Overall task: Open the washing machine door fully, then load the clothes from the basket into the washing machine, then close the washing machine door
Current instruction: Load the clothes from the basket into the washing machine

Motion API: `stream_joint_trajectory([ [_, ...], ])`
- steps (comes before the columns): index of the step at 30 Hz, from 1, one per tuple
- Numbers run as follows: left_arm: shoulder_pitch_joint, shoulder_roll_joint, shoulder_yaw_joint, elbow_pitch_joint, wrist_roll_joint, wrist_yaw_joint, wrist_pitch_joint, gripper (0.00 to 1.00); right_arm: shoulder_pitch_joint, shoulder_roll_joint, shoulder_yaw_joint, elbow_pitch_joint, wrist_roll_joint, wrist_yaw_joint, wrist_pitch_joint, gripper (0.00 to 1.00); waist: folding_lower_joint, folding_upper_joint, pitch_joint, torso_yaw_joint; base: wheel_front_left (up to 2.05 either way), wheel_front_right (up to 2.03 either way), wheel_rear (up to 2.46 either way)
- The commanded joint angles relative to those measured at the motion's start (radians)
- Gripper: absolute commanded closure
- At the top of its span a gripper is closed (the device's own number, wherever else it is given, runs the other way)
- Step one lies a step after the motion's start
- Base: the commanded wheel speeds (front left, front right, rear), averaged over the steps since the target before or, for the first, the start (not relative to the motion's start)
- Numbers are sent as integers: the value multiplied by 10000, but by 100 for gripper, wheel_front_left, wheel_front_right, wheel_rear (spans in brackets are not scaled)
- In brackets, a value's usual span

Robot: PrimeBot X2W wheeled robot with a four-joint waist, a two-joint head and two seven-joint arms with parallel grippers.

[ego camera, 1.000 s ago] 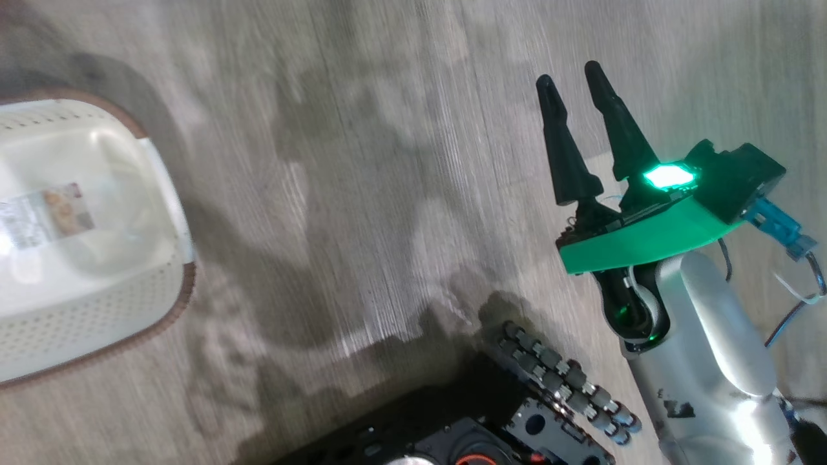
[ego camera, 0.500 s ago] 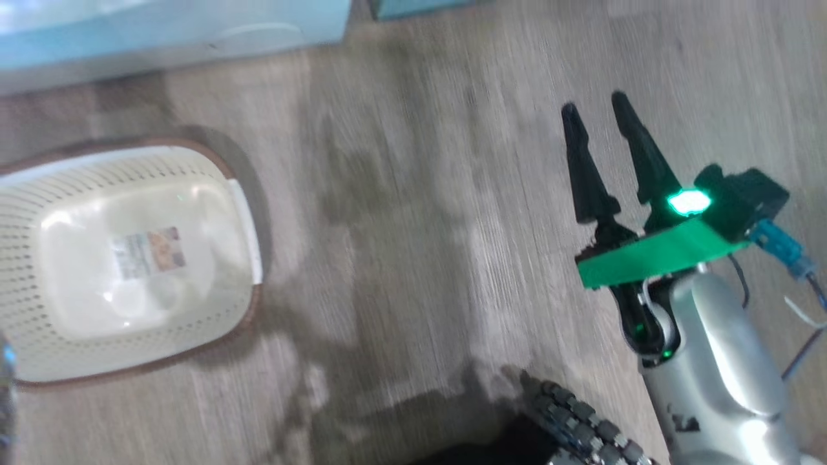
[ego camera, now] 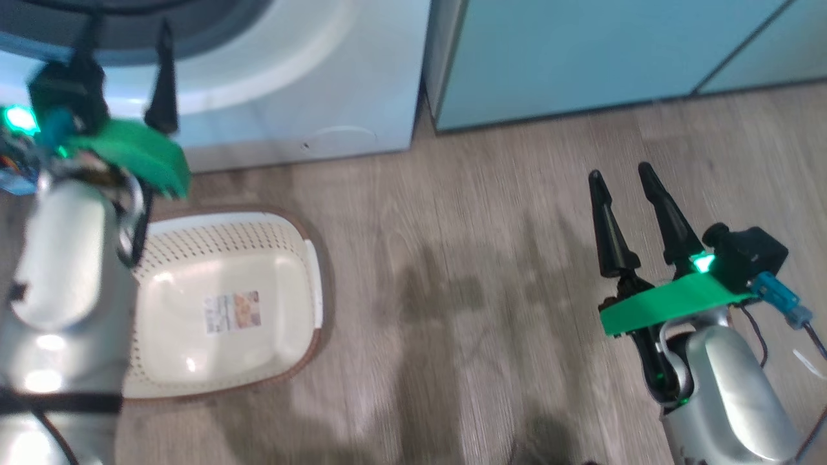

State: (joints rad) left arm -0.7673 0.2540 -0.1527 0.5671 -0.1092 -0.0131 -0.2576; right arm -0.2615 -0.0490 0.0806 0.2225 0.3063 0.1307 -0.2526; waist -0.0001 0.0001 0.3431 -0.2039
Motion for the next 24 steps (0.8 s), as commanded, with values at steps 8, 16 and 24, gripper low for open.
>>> stream_joint_trajectory([
  [8,2107,-370,570,-1856,-80,77,-42,0,562,-12,-67,-194,-240,0,-92,0,1,-1,-1636,760,0,0,0],
  [16,4442,-1192,1071,-3013,-108,292,-42,0,1110,-12,-96,-17,-293,0,-92,0,1,-1,-2794,961,0,0,0],
  [24,5810,-1786,1492,-3611,-238,445,-42,0,1415,-12,-163,-14,-310,0,-92,0,1,-1,-3256,1029,0,0,0],
])
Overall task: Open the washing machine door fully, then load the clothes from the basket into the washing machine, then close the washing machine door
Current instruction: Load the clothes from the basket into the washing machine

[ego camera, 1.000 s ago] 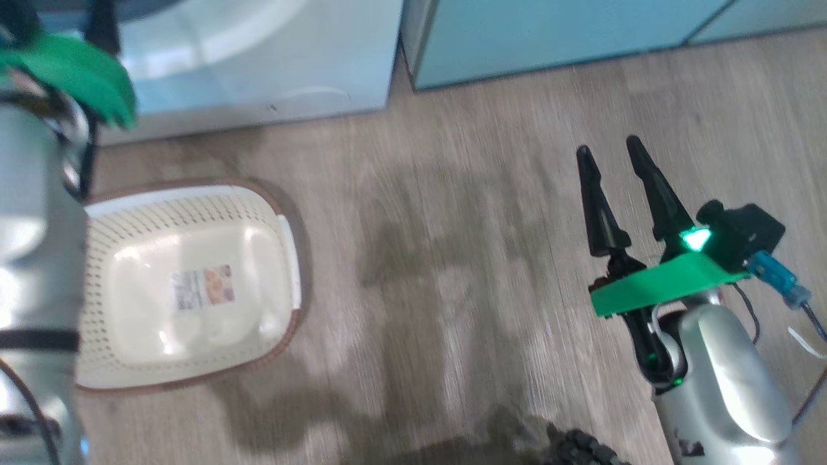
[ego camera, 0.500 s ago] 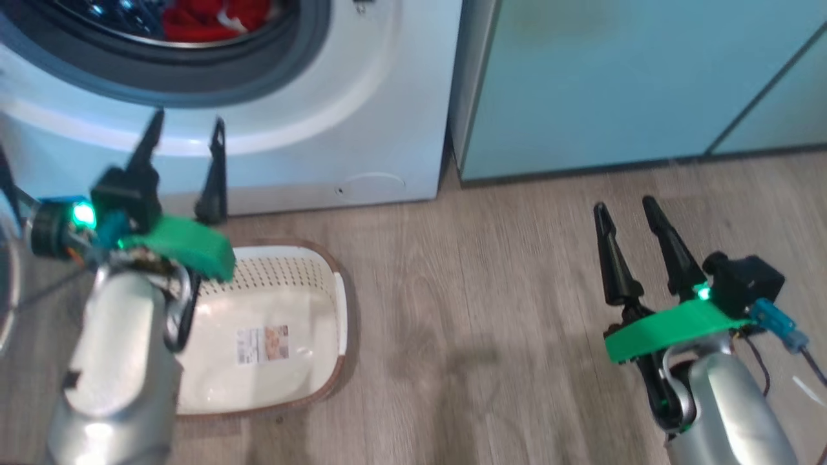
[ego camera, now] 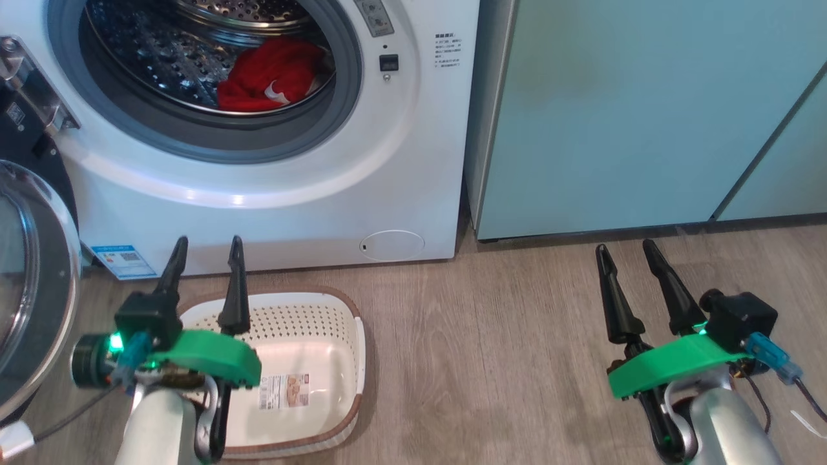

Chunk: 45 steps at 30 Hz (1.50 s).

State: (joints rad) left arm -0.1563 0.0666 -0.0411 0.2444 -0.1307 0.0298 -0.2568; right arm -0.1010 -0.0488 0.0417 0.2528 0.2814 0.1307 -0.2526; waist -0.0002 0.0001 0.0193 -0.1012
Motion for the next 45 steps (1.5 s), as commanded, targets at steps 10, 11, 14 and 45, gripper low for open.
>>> stream_joint_trajectory([
  [10,532,-139,455,-829,95,164,-49,0,-77,-14,149,-319,11,0,-92,0,2,-1,-122,0,0,0,0],
  [11,532,-139,455,-829,95,164,-49,0,-77,-14,149,-319,11,0,-92,0,2,-1,-122,0,0,0,0],
  [14,603,-154,395,-909,117,212,-49,0,-85,-14,115,-325,36,0,-92,0,2,-1,-101,10,0,0,0],
  [45,667,-163,49,-864,-392,485,-49,0,-129,-14,83,-341,134,0,-92,0,2,-1,-112,112,0,0,0],
])
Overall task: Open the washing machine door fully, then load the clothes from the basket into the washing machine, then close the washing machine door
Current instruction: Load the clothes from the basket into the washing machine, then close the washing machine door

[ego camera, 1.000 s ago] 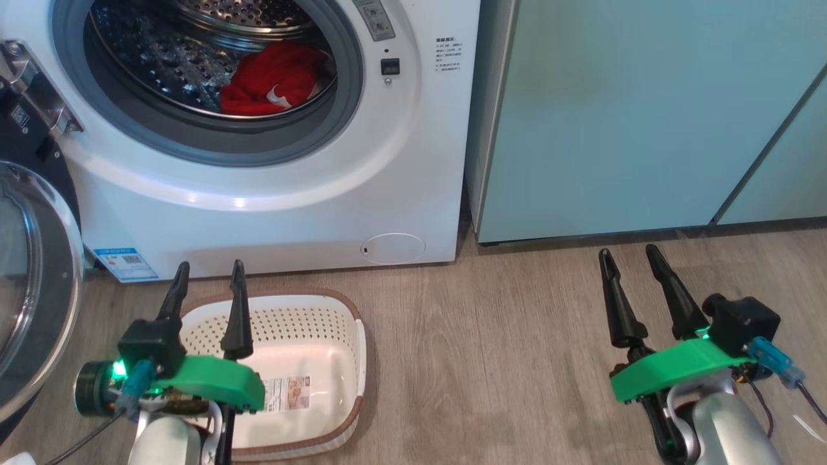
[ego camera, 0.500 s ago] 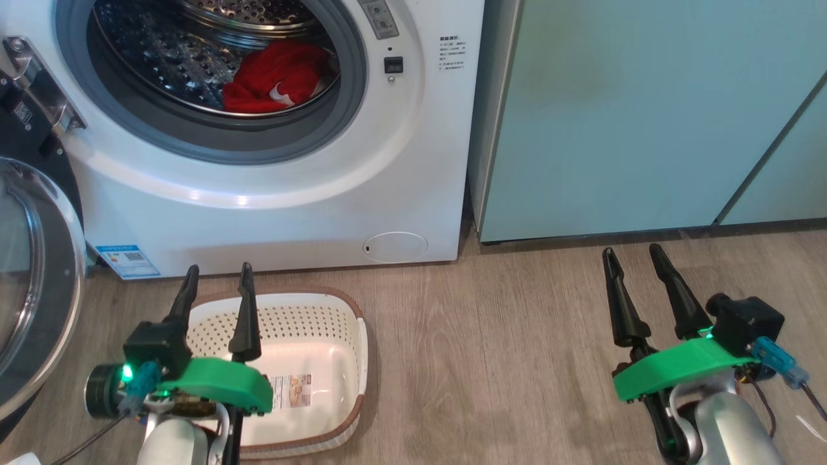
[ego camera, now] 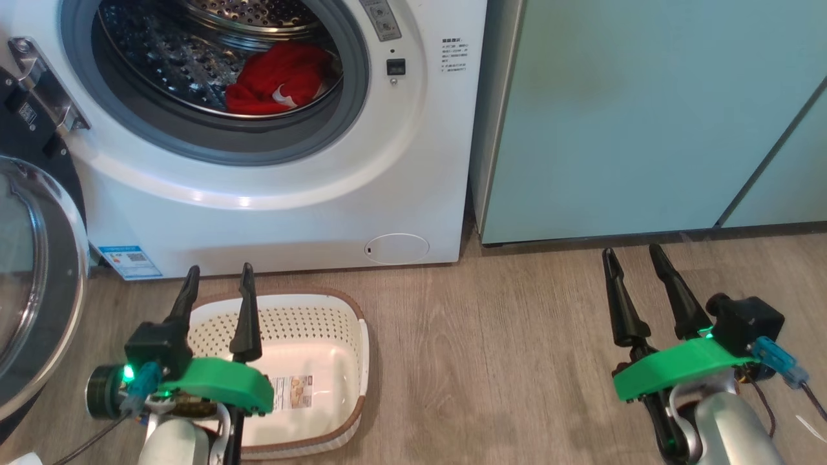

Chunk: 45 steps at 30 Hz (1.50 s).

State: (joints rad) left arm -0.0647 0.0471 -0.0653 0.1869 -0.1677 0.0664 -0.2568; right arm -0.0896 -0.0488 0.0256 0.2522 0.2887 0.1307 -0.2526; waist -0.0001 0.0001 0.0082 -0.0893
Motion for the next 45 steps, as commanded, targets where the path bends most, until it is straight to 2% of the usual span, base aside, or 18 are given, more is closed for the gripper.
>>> stream_joint_trajectory([
  [1,-246,32,289,-290,-21,120,-49,0,-242,-14,248,-336,60,0,-92,0,1,-1,-1,-12,0,0,0],
  [19,-279,32,271,-183,-293,178,-49,0,-201,-14,243,-321,80,0,-92,0,1,-1,61,-1,-16,16,0],
  [37,-312,32,266,-200,-106,322,-49,0,-192,-14,234,-273,84,0,-92,0,1,-1,71,149,-181,181,0],
  [45,-267,32,205,-172,11,372,-49,0,-196,-14,279,-210,64,0,-92,0,1,-1,10,187,-103,103,0],
])
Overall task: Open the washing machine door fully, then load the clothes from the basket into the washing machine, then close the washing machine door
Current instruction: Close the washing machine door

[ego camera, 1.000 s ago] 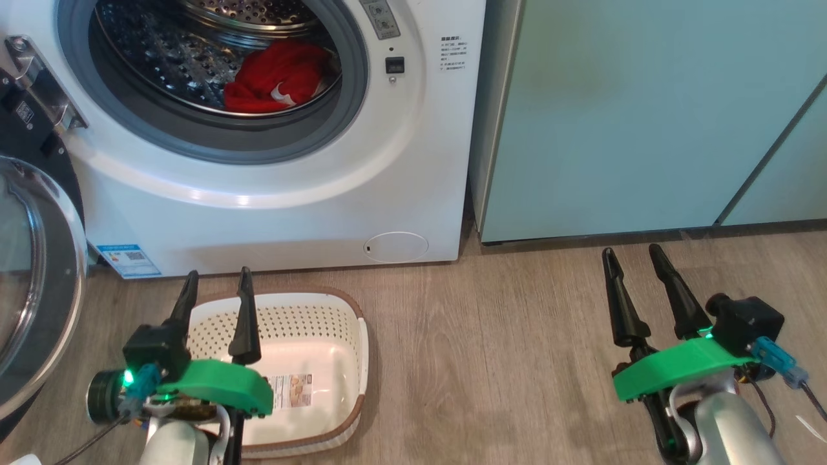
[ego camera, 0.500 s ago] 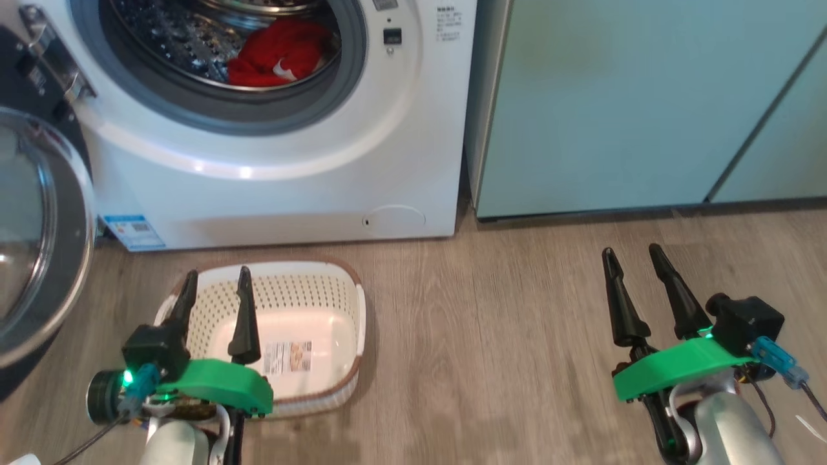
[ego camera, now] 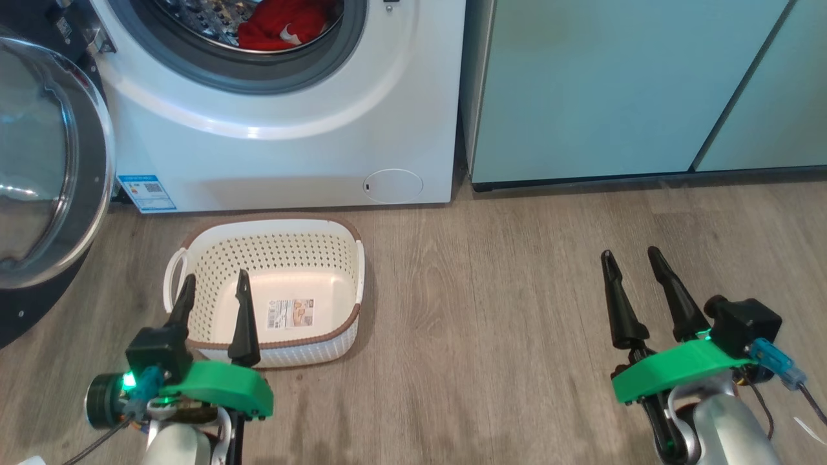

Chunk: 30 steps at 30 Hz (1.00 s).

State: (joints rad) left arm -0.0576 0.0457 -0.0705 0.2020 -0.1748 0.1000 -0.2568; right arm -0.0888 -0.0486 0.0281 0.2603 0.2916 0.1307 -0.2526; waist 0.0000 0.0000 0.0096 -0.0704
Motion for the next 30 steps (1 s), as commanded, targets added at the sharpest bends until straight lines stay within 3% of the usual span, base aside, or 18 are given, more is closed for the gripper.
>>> stream_joint_trajectory([
  [1,-331,45,245,-329,94,37,-49,0,-206,-16,263,-287,34,0,-92,0,0,0,-18,0,0,0,0],
  [30,-229,45,84,-445,195,154,-49,0,-117,-16,143,-390,-8,0,-92,0,0,0,-47,161,0,0,0],
])
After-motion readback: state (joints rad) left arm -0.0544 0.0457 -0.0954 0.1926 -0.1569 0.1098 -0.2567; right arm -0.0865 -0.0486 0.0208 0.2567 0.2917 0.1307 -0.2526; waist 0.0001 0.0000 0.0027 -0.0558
